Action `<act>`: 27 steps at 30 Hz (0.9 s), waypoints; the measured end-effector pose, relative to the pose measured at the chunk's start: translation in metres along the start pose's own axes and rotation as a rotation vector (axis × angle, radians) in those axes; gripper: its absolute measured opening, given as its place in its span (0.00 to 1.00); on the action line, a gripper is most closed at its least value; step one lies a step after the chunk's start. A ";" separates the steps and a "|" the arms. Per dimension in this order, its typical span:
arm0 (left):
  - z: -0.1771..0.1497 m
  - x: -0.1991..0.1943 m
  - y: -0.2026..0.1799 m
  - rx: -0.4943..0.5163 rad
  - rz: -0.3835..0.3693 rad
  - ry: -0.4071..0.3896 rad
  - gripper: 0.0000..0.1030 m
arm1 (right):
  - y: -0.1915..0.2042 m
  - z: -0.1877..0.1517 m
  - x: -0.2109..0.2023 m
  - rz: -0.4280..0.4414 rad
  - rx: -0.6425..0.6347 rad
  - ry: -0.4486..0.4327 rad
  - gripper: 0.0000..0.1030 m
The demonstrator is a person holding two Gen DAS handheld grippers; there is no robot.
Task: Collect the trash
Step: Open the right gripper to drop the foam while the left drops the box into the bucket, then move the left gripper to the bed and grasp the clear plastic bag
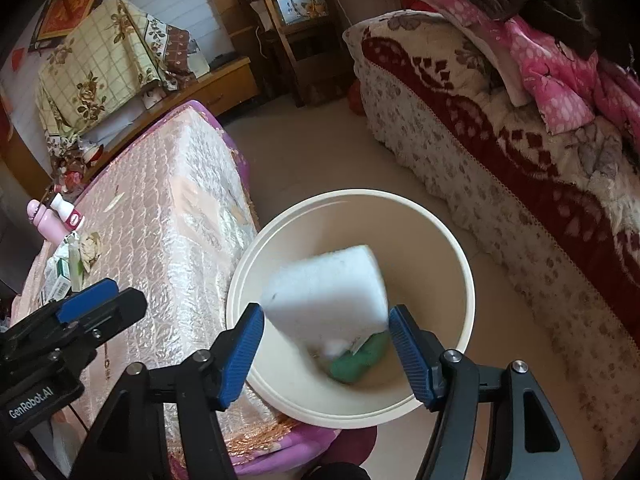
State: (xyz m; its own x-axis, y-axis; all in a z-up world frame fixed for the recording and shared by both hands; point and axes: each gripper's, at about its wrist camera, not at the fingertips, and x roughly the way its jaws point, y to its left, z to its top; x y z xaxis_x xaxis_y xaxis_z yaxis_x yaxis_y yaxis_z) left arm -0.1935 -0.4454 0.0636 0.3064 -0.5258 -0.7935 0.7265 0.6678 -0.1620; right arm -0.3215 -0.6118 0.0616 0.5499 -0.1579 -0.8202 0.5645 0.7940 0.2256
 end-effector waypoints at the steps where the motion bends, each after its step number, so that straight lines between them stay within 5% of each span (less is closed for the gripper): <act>1: 0.000 -0.001 0.001 -0.003 0.002 -0.001 0.59 | 0.001 0.000 0.000 0.002 -0.001 0.000 0.67; 15: -0.015 -0.039 0.043 -0.041 0.087 -0.048 0.59 | 0.048 -0.001 -0.010 0.070 -0.059 0.007 0.67; 27: -0.052 -0.091 0.132 -0.117 0.187 -0.043 0.60 | 0.135 -0.009 -0.010 0.181 -0.200 0.011 0.67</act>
State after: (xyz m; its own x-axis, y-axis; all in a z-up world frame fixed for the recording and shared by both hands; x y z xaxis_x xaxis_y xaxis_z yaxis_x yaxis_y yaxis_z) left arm -0.1576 -0.2825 0.0845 0.4574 -0.4073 -0.7905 0.5789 0.8112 -0.0830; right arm -0.2565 -0.4971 0.0953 0.6233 0.0030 -0.7819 0.3243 0.9089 0.2621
